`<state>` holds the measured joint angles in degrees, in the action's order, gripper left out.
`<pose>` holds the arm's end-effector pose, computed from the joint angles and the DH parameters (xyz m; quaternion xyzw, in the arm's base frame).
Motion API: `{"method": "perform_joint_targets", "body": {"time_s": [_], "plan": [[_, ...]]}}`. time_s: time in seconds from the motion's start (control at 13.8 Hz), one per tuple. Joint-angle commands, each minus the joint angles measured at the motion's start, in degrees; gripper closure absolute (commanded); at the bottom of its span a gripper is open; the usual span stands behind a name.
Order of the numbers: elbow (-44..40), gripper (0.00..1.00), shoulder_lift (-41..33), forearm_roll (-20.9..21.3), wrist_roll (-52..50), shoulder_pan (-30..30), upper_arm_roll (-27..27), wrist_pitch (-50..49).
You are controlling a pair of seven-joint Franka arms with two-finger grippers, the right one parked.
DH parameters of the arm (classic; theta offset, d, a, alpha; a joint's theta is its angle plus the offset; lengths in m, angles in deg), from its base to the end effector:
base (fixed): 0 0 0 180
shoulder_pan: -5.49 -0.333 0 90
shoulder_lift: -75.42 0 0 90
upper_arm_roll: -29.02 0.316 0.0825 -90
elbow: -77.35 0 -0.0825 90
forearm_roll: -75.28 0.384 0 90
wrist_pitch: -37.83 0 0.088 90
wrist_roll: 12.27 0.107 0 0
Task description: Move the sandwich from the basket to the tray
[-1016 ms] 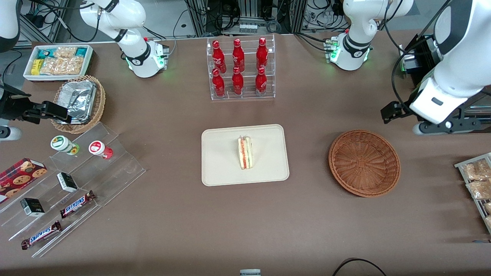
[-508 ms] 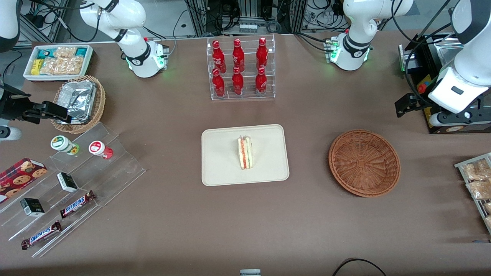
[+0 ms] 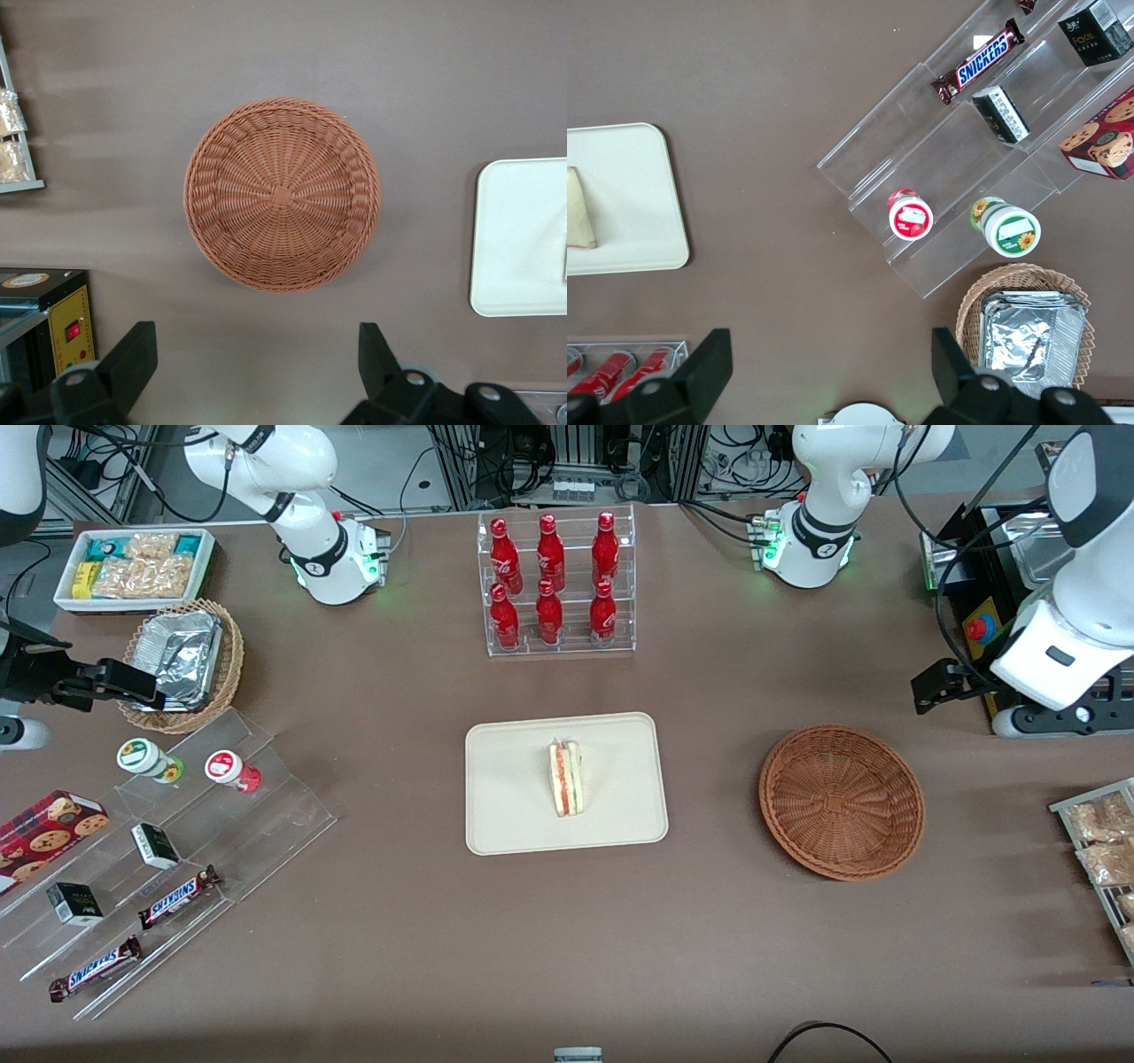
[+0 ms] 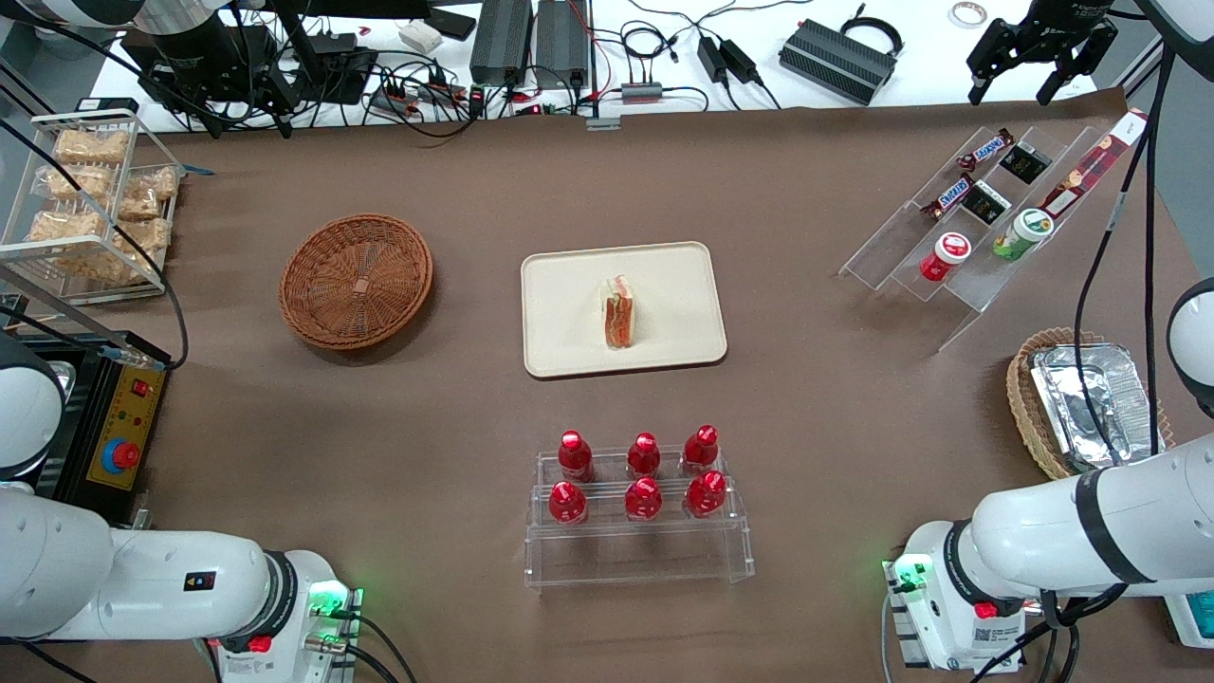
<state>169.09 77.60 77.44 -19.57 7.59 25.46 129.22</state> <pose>0.5641 -0.0513 0.5910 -0.9995 -0.0134 0.0199 0.0200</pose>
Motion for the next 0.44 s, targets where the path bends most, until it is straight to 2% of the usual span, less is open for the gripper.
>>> {"method": "perform_joint_targets", "body": {"time_s": [0.0, 0.36], "plan": [[-1.83, 0.00, 0.46, -0.23, 0.97, 0.36, 1.36, -1.74], [-2.36, 0.00, 0.02, -0.23, 4.29, 0.19, 1.63, -4.46]]}}
